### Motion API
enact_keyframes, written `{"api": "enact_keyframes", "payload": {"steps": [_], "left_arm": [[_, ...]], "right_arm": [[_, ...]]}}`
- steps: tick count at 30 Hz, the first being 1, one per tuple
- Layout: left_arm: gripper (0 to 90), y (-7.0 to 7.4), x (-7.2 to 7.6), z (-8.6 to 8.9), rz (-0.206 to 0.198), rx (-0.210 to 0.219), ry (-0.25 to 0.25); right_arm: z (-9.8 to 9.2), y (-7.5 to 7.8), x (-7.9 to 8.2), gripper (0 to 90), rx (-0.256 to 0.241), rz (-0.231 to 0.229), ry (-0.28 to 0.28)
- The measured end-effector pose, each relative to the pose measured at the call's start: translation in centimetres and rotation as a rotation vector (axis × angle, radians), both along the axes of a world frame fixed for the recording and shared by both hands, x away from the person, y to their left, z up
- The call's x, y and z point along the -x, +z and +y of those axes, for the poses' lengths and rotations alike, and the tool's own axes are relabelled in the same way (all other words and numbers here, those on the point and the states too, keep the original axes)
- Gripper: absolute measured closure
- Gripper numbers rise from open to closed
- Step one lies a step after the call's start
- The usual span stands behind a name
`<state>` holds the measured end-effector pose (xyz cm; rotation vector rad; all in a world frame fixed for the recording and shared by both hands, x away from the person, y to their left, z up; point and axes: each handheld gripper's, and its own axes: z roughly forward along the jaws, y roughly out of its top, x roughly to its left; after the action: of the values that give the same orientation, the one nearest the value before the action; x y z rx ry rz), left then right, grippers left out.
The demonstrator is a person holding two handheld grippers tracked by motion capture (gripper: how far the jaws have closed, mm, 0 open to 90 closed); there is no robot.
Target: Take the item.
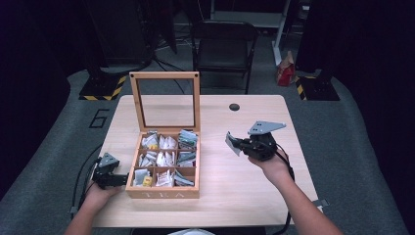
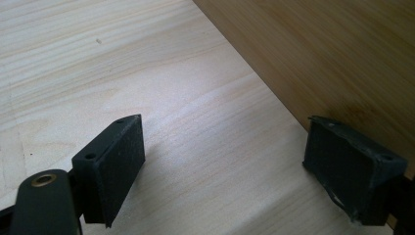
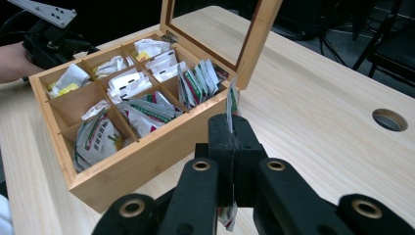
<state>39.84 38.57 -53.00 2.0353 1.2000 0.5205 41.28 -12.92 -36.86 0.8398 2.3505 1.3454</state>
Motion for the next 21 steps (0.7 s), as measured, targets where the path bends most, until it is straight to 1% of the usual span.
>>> {"api": "enact_keyframes", "payload": {"steps": [5,11,18,21], "left_arm": [[14.9,0.0,0.0,0.0,0.000,0.000,0.000],[14.9,0.0,0.0,0.0,0.000,0.000,0.000],[14.9,0.0,0.0,0.0,0.000,0.000,0.000],[14.9,0.0,0.0,0.0,0.000,0.000,0.000]], "right_arm": [[-0.6,-0.5,-0.1,89.5,0.015,-0.008,-0.009],[-1.2,-1.2,-0.4,89.5,0.018,0.004,-0.042],[-1.9,-2.4,-0.6,89.5,0.019,0.010,-0.060],[-2.1,-3.0,-0.6,89.5,0.018,0.019,-0.072]]}}
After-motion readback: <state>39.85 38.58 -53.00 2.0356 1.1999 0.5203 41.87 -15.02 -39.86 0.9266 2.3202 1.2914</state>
